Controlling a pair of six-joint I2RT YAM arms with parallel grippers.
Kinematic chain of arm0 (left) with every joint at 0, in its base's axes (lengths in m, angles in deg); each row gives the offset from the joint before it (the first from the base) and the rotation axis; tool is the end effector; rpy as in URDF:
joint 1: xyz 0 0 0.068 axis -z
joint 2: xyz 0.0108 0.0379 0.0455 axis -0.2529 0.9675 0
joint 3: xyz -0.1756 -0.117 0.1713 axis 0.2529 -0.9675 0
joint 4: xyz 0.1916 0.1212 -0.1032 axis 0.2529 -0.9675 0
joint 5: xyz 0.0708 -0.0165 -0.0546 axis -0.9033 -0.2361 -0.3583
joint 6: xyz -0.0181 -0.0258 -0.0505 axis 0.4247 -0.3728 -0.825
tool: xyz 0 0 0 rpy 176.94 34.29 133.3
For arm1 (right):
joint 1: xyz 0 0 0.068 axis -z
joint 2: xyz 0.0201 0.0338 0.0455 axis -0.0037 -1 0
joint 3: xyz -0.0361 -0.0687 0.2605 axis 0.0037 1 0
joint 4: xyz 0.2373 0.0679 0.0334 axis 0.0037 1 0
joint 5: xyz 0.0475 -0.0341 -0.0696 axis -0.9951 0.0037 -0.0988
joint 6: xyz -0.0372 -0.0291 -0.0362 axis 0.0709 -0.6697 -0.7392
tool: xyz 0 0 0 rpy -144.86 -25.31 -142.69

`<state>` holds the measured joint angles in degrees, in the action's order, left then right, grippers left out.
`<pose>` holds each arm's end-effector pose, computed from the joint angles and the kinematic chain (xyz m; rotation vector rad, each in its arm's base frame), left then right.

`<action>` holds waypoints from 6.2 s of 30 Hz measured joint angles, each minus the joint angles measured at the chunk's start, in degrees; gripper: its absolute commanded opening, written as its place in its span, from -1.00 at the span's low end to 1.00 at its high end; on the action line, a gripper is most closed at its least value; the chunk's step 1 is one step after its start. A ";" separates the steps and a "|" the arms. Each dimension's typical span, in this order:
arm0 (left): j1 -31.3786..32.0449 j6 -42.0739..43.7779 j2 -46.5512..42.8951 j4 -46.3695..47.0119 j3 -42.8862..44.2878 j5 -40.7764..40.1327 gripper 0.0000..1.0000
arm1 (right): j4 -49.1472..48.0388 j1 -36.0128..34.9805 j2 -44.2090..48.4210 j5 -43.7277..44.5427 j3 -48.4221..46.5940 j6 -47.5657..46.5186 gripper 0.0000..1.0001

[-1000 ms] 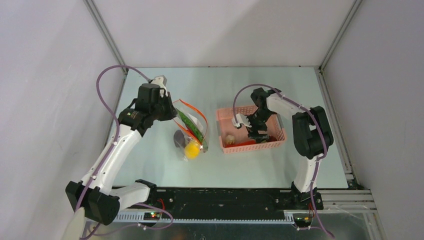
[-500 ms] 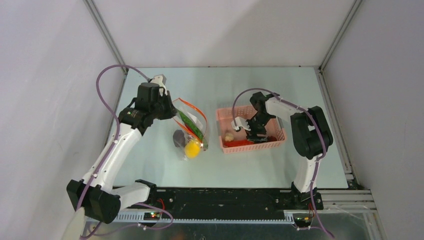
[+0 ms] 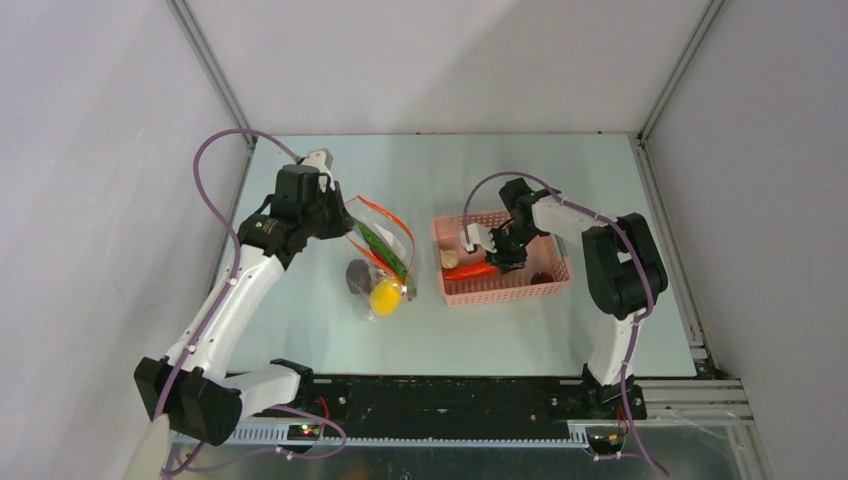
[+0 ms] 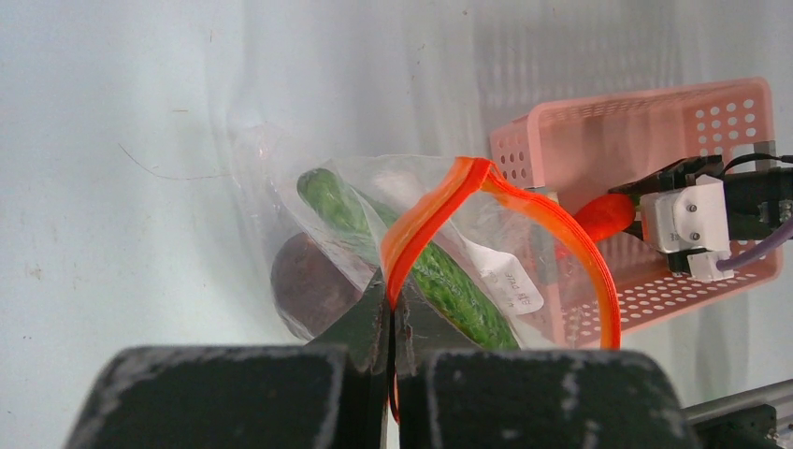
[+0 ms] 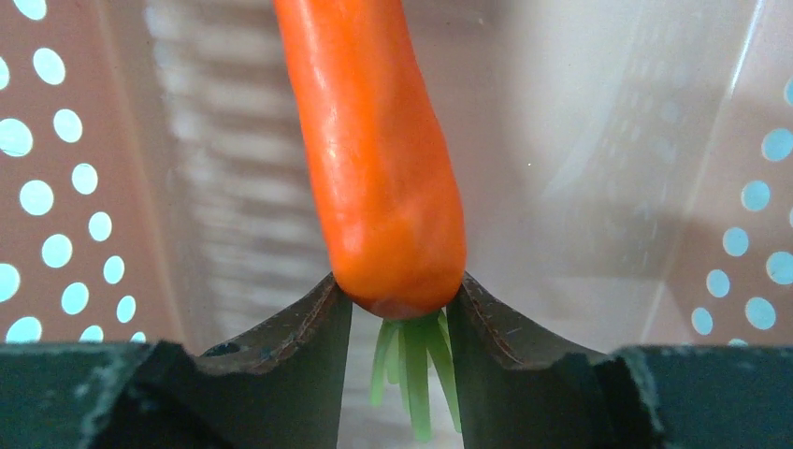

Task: Place the food in the zip-top bag and seal the zipper
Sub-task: Pick up the fake vegetable from the bin, then place the fake vegetable in the zipper food storage bag, then pick up the fake vegetable from the bin.

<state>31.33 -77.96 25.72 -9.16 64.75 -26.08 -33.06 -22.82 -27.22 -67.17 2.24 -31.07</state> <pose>0.2282 -0.0697 0.3360 -0.1052 2.2827 -0.4017 0.3146 0.1509 0.1621 -2.1702 1.7081 0.4374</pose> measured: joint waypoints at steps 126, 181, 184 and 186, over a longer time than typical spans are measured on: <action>7.06 -5.81 -10.32 3.58 -3.56 7.61 -0.98 | -0.92 -28.96 3.69 10.36 -26.88 115.40 -0.91; 5.73 -7.17 -11.61 1.49 -3.78 2.62 -0.99 | -30.51 -13.84 24.85 33.70 14.53 123.10 0.71; 5.62 -7.15 -11.52 1.44 -3.78 2.62 -0.99 | -30.60 -14.69 19.34 35.32 13.77 125.61 0.70; 5.57 -7.15 -11.39 1.42 -3.78 2.67 -0.99 | -30.99 -15.54 16.39 36.37 12.63 127.10 0.66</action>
<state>36.91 -85.10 14.33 -7.74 60.97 -23.42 -64.05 -38.36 -10.82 -30.80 14.87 96.02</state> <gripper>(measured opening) 0.010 0.852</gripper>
